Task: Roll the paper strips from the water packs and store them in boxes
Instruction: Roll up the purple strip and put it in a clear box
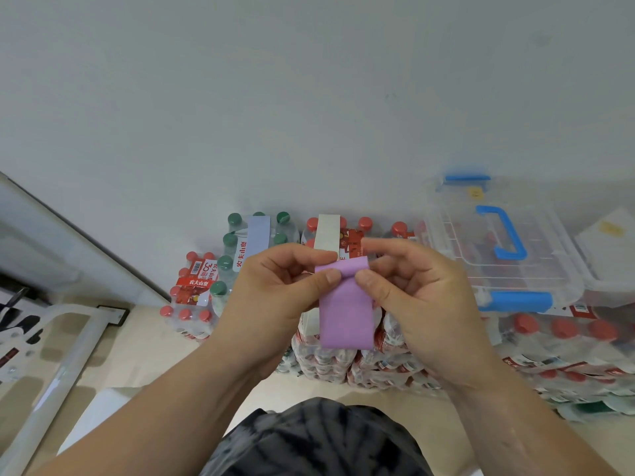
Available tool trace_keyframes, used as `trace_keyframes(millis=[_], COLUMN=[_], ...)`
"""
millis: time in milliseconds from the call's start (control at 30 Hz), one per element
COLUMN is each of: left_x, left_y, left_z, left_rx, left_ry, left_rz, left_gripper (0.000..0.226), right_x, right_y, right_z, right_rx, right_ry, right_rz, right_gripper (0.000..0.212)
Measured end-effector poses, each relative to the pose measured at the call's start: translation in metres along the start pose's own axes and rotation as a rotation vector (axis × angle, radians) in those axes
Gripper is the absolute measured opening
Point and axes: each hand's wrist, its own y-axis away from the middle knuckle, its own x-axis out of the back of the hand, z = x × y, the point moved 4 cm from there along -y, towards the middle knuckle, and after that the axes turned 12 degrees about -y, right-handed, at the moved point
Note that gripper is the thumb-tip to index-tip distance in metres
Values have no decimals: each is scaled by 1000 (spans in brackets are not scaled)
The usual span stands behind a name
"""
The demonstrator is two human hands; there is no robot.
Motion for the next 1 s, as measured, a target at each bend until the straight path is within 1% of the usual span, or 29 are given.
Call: trace_keyframes(millis=[67, 133, 200, 367, 433, 567, 667, 767, 867, 933, 1000], left_x=[1, 1, 1, 1, 1, 0, -2, -5, -9, -10, -11], left_y=[0, -1, -1, -4, -5, -3, -1, 1, 3, 3, 2], left_z=[0, -1, -2, 2, 4, 4, 4, 6, 7, 5, -1], left_rx=[-8, -11, -8, -30, -51, -106, -127, -167, -157, -79, 11], left_ry=[7, 0, -19, -25, -63, -227, -261, -288, -232, -125, -9], left_rz=[18, 31, 45, 61, 63, 75, 74, 44, 16, -11, -73], left_gripper=[20, 15, 18, 18, 21, 24, 20, 14, 10, 19, 25], right_x=[-1, 0, 2, 5, 6, 7, 8, 9, 10, 10, 11], right_y=[0, 0, -1, -5, -5, -4, -2, -1, -2, -3, -4], right_z=[3, 5, 7, 4, 3, 3, 3, 1, 2, 2, 0], right_rx=[-38, -43, -53, -65, -60, -82, -90, -97, -97, -98, -97], right_ry=[-21, 9, 21, -46, -43, -38, -76, -75, -45, -69, -87], right_rz=[1, 11, 25, 6, 9, 11, 19, 50, 73, 75, 67], right_gripper=[37, 32, 32, 31, 31, 32, 28, 30, 28, 28, 28])
